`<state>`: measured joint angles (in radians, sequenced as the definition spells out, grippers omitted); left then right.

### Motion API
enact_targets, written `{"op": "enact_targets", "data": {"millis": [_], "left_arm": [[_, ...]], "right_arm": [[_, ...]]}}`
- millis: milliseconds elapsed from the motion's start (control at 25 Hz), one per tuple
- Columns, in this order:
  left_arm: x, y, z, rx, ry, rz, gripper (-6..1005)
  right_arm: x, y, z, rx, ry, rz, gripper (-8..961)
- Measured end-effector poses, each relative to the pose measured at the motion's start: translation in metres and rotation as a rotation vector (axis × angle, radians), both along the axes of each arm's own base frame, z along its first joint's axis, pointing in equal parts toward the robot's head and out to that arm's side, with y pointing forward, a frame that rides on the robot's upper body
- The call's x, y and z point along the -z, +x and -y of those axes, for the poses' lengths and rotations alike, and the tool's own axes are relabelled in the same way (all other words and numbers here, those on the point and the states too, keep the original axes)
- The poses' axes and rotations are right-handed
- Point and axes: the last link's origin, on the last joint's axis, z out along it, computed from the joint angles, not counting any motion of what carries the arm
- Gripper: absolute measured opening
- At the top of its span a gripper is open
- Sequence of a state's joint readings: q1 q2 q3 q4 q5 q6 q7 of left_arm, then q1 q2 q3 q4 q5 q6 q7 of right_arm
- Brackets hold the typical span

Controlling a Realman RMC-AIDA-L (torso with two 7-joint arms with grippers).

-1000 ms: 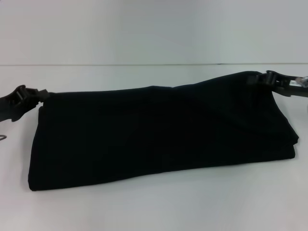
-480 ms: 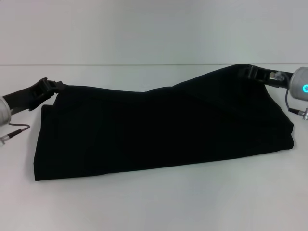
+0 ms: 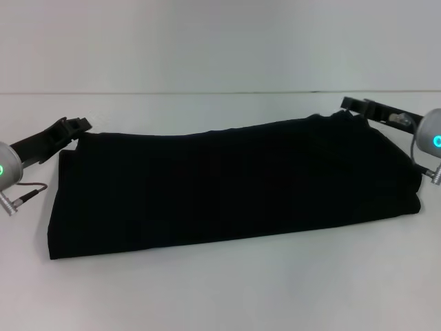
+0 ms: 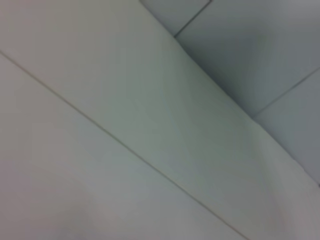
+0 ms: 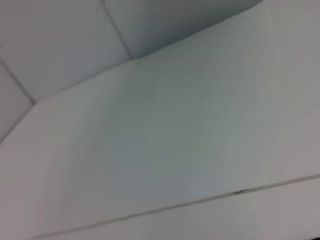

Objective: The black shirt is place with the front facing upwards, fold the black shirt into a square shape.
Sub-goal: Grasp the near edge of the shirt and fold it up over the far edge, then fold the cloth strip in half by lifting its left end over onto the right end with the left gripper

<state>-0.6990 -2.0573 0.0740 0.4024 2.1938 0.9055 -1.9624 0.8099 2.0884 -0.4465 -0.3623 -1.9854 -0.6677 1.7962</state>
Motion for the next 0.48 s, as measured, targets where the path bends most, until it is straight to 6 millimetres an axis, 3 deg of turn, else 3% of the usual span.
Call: {"op": "enact_targets", "data": {"millis": [80, 160, 280, 400, 480], "left_arm": [[0.0, -0.003, 0.0, -0.019, 0.015, 0.0, 194], [0.0, -0.007, 0.002, -0.038, 0.027, 0.001, 232], [-0.004, -0.012, 0.004, -0.047, 0.037, 0.006, 288], [-0.013, -0.014, 0.009, -0.026, 0.028, 0.047, 389], [-0.025, -0.01, 0.016, 0.044, -0.022, 0.086, 470]], "right_arm": [[-0.004, 0.007, 0.002, 0.029, 0.03, -0.037, 298], [-0.008, 0.012, 0.005, 0.048, 0.056, -0.073, 510], [-0.013, 0.017, 0.012, 0.048, 0.077, -0.134, 632], [-0.017, 0.011, 0.025, -0.108, 0.036, -0.142, 754], [-0.018, 0.001, 0.038, -0.292, -0.031, -0.097, 777]]}}
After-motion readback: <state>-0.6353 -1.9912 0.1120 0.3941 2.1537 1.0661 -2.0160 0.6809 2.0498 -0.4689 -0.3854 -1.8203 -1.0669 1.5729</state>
